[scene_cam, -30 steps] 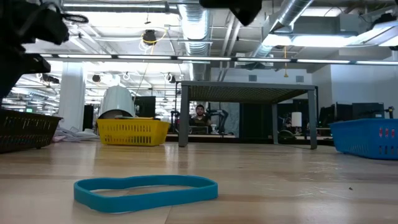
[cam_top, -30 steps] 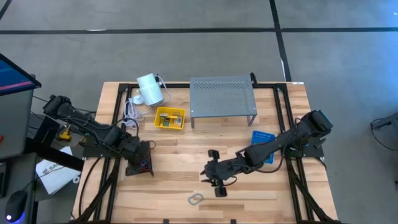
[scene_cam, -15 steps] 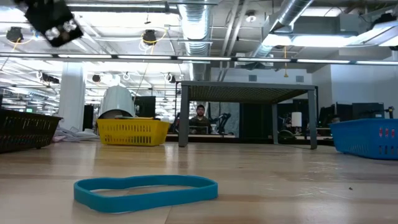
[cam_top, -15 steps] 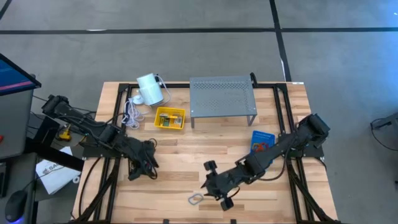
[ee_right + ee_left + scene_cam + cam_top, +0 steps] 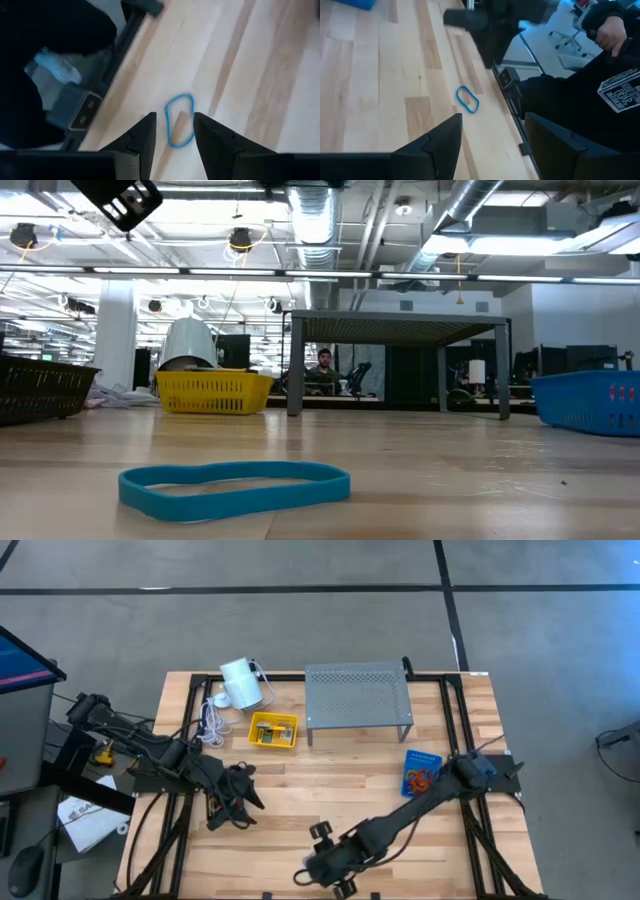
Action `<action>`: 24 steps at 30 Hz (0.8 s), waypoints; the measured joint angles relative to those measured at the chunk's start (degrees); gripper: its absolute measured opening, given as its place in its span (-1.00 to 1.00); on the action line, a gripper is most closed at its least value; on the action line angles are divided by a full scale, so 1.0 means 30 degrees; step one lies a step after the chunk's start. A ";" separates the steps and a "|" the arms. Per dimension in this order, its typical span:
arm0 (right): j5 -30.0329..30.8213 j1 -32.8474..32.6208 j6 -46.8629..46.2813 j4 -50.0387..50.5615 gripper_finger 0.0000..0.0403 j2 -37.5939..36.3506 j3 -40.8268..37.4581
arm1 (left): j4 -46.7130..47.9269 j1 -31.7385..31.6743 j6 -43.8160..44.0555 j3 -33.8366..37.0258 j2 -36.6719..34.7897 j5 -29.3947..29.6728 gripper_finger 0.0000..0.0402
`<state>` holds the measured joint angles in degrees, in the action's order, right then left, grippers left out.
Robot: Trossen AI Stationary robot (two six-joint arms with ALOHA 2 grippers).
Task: Pick & Place Office Desk Supplies
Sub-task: Put the blue rubber band into the black bin
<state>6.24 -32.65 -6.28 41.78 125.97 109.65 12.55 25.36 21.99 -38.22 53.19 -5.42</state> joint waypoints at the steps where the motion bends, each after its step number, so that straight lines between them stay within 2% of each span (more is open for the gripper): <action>1: -0.0030 -0.0029 -0.0109 0.0524 -0.36 0.0455 0.0376 | 0.0017 0.0000 -0.0200 0.0000 0.0000 -0.0002 0.06; 10: -0.0109 -0.0122 -0.0437 0.2375 -0.36 0.3645 0.2629 | 0.0058 -0.0022 -0.0393 0.0007 0.0000 -0.0002 0.05; 24: 0.0008 0.0015 -0.0474 0.2829 -0.36 0.4078 0.2751 | 0.0031 -0.0022 -0.0398 0.0015 0.0000 0.0355 0.05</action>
<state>6.26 -32.60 -7.70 50.27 138.20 117.91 12.64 25.30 20.80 -38.17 53.19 -4.36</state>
